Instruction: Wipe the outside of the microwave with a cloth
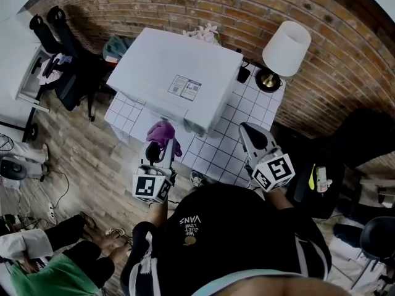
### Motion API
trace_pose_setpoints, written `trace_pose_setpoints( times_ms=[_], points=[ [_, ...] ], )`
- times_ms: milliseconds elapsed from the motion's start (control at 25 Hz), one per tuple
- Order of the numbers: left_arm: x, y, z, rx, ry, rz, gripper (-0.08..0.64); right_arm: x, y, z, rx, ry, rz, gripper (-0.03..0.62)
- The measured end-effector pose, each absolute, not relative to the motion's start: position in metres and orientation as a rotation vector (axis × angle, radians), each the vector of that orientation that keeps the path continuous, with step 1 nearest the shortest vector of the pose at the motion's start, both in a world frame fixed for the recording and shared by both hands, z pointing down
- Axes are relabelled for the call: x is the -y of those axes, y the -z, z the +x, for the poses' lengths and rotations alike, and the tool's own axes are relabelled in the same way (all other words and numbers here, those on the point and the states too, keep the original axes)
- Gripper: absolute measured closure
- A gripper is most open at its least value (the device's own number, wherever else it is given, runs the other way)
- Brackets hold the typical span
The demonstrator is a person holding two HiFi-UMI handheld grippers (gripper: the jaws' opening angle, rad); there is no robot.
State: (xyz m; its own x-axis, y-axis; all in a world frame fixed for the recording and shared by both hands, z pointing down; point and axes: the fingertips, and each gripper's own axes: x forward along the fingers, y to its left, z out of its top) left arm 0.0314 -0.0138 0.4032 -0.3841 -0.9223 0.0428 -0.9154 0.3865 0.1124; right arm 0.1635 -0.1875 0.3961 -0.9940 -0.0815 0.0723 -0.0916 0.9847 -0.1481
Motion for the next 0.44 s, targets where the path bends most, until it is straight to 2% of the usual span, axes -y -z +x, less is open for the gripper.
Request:
trace_pose_setpoints(
  times_ms=[440],
  points=[
    [0.0218,-0.4031,0.0415,2.514,0.117,1.713,0.419,0.1875,-0.3943,0.1629,3.064,-0.216,0.103,0.589]
  ],
)
